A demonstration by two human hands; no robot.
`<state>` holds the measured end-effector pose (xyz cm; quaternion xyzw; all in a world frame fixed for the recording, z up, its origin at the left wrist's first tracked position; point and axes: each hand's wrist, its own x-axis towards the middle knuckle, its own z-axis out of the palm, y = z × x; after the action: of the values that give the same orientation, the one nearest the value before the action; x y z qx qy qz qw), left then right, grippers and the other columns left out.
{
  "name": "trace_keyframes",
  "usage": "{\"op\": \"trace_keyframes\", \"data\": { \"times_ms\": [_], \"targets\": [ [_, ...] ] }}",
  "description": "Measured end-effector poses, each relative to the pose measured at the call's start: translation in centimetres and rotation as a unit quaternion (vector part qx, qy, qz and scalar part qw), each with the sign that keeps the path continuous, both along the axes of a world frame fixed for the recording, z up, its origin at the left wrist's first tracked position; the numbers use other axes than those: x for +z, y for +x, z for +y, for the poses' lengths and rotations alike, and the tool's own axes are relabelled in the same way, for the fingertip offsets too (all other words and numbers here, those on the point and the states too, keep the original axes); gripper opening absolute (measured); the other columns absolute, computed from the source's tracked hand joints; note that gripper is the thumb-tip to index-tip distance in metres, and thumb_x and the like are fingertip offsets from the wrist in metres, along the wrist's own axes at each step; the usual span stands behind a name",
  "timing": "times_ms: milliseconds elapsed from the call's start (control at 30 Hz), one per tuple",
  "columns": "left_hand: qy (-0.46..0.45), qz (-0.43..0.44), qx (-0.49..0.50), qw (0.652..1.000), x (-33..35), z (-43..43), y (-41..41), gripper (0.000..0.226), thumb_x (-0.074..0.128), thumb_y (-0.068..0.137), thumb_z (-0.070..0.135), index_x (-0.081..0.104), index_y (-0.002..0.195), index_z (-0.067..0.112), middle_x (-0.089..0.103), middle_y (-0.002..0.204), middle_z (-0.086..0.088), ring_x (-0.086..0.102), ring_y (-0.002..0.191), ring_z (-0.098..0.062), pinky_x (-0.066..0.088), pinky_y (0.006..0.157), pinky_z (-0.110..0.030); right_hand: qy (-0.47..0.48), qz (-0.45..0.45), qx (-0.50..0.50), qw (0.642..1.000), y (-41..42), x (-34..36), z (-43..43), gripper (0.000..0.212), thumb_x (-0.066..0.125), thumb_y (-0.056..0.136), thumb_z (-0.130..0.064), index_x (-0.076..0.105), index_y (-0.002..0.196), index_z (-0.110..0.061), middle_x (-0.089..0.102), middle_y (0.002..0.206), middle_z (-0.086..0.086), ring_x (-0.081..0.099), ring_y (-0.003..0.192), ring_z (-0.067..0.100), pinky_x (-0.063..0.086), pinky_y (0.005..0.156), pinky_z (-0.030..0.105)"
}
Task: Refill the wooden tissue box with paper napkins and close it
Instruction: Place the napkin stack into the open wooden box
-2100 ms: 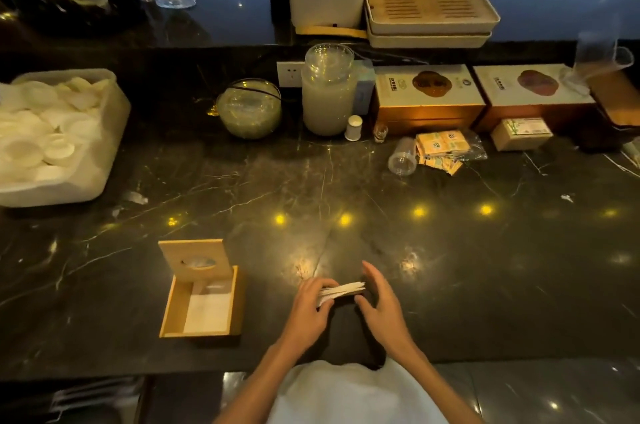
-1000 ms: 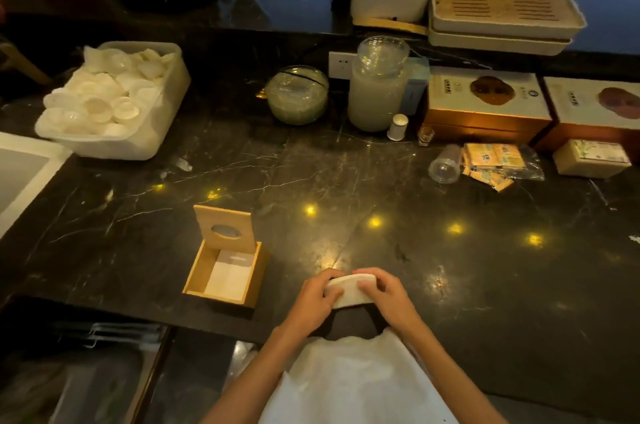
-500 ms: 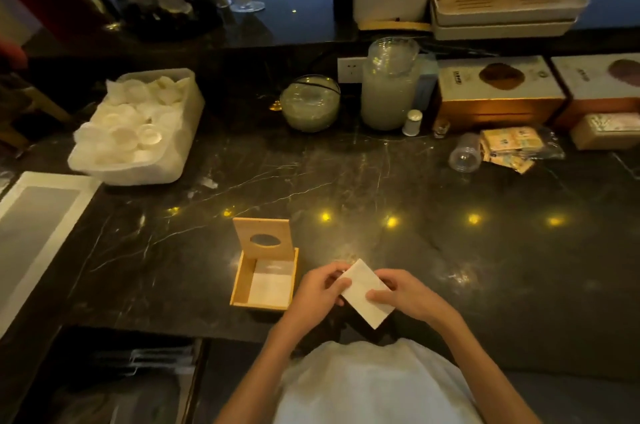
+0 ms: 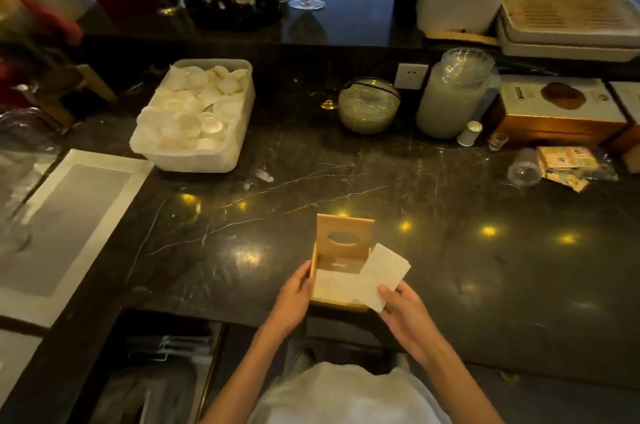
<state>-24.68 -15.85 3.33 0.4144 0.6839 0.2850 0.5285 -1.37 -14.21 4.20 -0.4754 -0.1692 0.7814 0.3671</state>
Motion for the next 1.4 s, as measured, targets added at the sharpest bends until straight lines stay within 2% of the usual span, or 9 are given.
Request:
{"op": "trace_keyframes", "data": {
  "times_ms": [67,267,367,500,667,767,1000,1133,1400],
  "targets": [
    [-0.002,-0.029,-0.013,1.000,-0.2,-0.2,-0.3,0.040,0.046,0.102,0.020,0.046,0.137,0.040,0.057,0.132,0.015,0.055,0.114,0.010,0.049,0.091,-0.014,-0.004,-0.018,-0.032,0.999,-1.2,-0.4,-0.7,0.036,0.054,0.095,-0.007,0.052,0.131,-0.011,0.066,0.128,0.012,0.065,0.116,0.025,0.057,0.091,0.036],
    [-0.046,-0.084,-0.072,0.993,-0.4,1.0,-2.2,0.058,0.047,0.101,0.011,0.032,0.150,0.040,0.046,0.148,0.011,0.044,0.134,-0.012,0.043,0.110,-0.035,0.037,-0.134,-0.035,0.990,-2.7,-0.1,-0.9,0.036,0.056,0.095,-0.009,0.054,0.131,-0.013,0.069,0.122,0.008,0.067,0.112,0.023,0.059,0.084,0.033],
    [-0.073,-0.138,-0.076,0.985,0.2,1.5,-3.1,0.063,0.048,0.100,0.008,0.026,0.151,0.039,0.044,0.138,0.012,0.052,0.118,-0.008,0.056,0.085,-0.027,0.107,-0.266,0.062,0.956,-3.4,1.8,0.7,0.033,0.056,0.096,-0.011,0.054,0.127,-0.024,0.068,0.117,-0.004,0.067,0.106,0.013,0.059,0.078,0.027],
    [-0.076,-0.173,-0.069,0.979,-0.2,1.2,-3.7,0.063,0.048,0.100,0.006,0.026,0.152,0.034,0.044,0.136,0.010,0.056,0.102,-0.003,0.057,0.066,-0.015,0.241,-0.433,0.255,0.831,-5.0,3.3,4.2,0.033,0.054,0.097,-0.014,0.055,0.129,-0.024,0.062,0.114,-0.011,0.061,0.111,0.014,0.055,0.080,0.024],
    [-0.067,-0.168,-0.069,0.981,-0.2,1.1,-3.6,0.062,0.048,0.100,0.007,0.030,0.152,0.033,0.044,0.148,0.000,0.056,0.109,-0.009,0.056,0.069,-0.019,0.253,-0.602,0.467,0.595,-8.6,3.6,7.4,0.042,0.050,0.095,-0.005,0.057,0.134,-0.020,0.062,0.129,0.005,0.060,0.116,0.025,0.051,0.096,0.035],
    [-0.069,-0.161,-0.067,0.982,-0.2,1.2,-3.5,0.061,0.049,0.100,0.008,0.030,0.152,0.034,0.041,0.152,-0.002,0.052,0.116,-0.012,0.054,0.072,-0.021,0.229,-0.616,0.543,0.523,-10.6,3.5,7.9,0.043,0.047,0.094,-0.001,0.055,0.133,-0.015,0.061,0.130,0.010,0.059,0.118,0.027,0.051,0.098,0.035],
    [-0.073,-0.150,-0.062,0.984,-0.8,1.4,-3.4,0.061,0.049,0.100,0.008,0.031,0.152,0.034,0.043,0.149,-0.002,0.053,0.105,-0.009,0.051,0.070,-0.019,0.162,-0.607,0.589,0.508,-12.0,1.6,7.2,0.042,0.044,0.096,-0.008,0.051,0.137,-0.009,0.055,0.136,0.011,0.053,0.124,0.029,0.044,0.104,0.036],
    [-0.071,-0.149,-0.057,0.985,-1.1,1.5,-3.3,0.062,0.050,0.099,0.007,0.031,0.151,0.035,0.044,0.148,-0.004,0.053,0.116,-0.017,0.051,0.075,-0.022,0.138,-0.607,0.589,0.516,-12.5,0.7,7.0,0.041,0.041,0.096,-0.011,0.049,0.136,-0.010,0.054,0.135,0.010,0.052,0.123,0.027,0.043,0.103,0.035],
    [-0.059,-0.137,-0.056,0.987,-1.7,1.6,-3.1,0.063,0.050,0.098,0.006,0.032,0.151,0.035,0.047,0.144,-0.005,0.052,0.121,-0.022,0.052,0.084,-0.028,0.144,-0.605,0.545,0.562,-12.6,-1.1,6.7,0.039,0.050,0.091,-0.013,0.057,0.130,-0.016,0.064,0.119,0.009,0.060,0.109,0.026,0.050,0.095,0.036]
  ]
}}
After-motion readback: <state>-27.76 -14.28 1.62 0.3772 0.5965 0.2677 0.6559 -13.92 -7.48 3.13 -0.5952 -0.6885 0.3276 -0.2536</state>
